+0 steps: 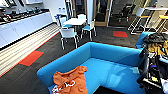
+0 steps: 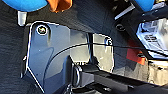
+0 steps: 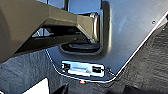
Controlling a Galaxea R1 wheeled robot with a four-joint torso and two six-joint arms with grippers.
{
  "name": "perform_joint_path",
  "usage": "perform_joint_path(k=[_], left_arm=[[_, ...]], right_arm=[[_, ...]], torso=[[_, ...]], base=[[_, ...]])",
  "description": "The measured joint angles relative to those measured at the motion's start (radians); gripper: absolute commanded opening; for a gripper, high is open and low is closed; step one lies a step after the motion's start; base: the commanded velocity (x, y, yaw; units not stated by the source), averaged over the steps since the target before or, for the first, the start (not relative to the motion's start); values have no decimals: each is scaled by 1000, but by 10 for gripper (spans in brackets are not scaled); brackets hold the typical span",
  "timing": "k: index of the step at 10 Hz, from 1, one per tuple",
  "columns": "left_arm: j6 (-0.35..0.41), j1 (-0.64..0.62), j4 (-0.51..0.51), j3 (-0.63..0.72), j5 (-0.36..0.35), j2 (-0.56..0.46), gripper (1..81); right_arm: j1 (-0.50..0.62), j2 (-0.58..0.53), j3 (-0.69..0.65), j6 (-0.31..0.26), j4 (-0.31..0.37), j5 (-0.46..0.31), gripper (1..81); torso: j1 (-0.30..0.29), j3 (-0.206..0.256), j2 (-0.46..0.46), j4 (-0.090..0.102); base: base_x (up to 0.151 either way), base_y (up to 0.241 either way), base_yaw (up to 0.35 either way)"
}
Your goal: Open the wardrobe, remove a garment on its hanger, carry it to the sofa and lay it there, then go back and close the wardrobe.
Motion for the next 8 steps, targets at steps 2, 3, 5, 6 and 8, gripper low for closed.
perform_joint_path(k=[2, 3, 5, 6, 8], left_arm=[[0, 27, 29, -162, -67, 64, 811], [0, 47, 43, -219, -101, 106, 811], [-1, 115, 72, -260, -165, 190, 811], [-1, 128, 83, -259, -179, 200, 811], [-2, 104, 84, -273, -179, 187, 811]], right_arm=[[0, 5, -25, 0, 0, 0, 811], [1, 8, -28, 0, 0, 0, 811], [6, 22, -28, 0, 0, 1, 811], [5, 21, -28, 0, 0, 0, 811], [0, 19, -28, 0, 0, 0, 811]], torso=[[0, 0, 0, 0], [0, 0, 0, -4], [-1, 1, 0, -48], [-1, 1, -1, -78], [-1, 1, -1, -114]], base=[[0, 0, 0], [0, 0, 0], [0, 0, 0], [0, 0, 0], [0, 0, 0]])
